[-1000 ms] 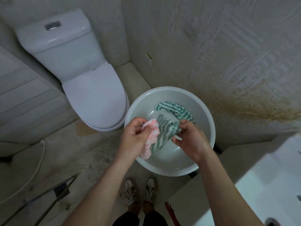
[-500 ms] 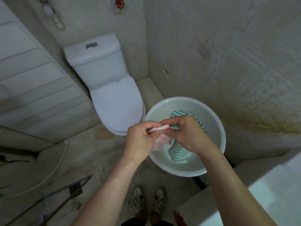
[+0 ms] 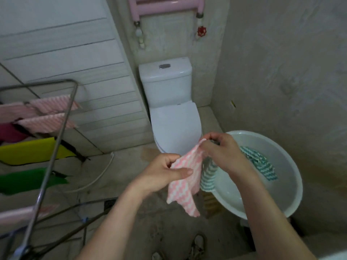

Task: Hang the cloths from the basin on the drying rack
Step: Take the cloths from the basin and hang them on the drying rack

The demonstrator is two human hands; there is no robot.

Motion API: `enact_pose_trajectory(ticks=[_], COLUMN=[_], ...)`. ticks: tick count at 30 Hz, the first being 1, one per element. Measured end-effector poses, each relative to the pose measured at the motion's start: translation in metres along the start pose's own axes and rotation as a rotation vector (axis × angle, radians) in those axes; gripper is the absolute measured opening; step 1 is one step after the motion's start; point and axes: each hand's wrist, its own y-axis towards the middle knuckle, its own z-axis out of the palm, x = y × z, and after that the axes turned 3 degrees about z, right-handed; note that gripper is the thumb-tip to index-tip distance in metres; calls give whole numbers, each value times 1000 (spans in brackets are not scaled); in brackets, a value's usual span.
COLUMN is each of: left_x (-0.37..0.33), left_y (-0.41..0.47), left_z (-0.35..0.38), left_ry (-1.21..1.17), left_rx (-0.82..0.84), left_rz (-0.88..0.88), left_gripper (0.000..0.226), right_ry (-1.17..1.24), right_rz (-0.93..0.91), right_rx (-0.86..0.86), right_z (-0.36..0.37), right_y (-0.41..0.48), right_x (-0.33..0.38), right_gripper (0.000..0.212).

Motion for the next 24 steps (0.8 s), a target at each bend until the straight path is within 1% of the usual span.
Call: enact_pose_trajectory(ticks=[1,3,4,6,8,10,11,12,14,15,17,18,20,21,23,24], left_x=[-2,-8,-11,-14,-12,-15,-15,-16,-14,-10,2,10,17,22,23,25], left_y=[-16,-35,-44,-65,-84,-99,-112,-119,-142,-153,-178,-196,-208,-232,-247,-261], left_z=[-16,-27,-33,-48,-63,-71,-80,-83,-97,-105,-123,-132,-138,-143,-142,-142], left_ry=[-44,-115,-155,-204,-172,-146,-143,-144,-84,-18,115,200,328,352,353,325], left_rx=[-36,-110,-153,-248,-294,-320,-358,-384,-454,-496,-576,-637,-692,-776,-784,-800], left_rz=[20,53,58,76,101,115,125,132,166,177,177,137,66,31,10,1], left_gripper=[38,27,23,21,21,20,20,20,19,22,32,30,20,22,34,38], right_ry=[57,110,95,22,-41,-142,-184,-201,-219,-250,-378,-442,-483,-485,-459,-444], right_rz=[33,93,111,112,65,-35,-89,-123,-168,-201,-299,-357,-430,-463,-501,-517], right_rx=[50,161,237,377,539,700,771,812,835,823,753,716,597,605,525,514], right_z=[14,26,33,53,76,97,116,127,156,167,192,209,217,236,240,247], right_y=[0,-1,-3,-9,-16,-24,-29,-32,-40,-44,-51,-57,-63,-73,-80,-85], right_x=[10,19,24,39,56,71,79,83,91,94,101,104,106,111,111,112], right_gripper=[18,13,13,19,35,49,49,44,30,23,13,12,23,29,33,29])
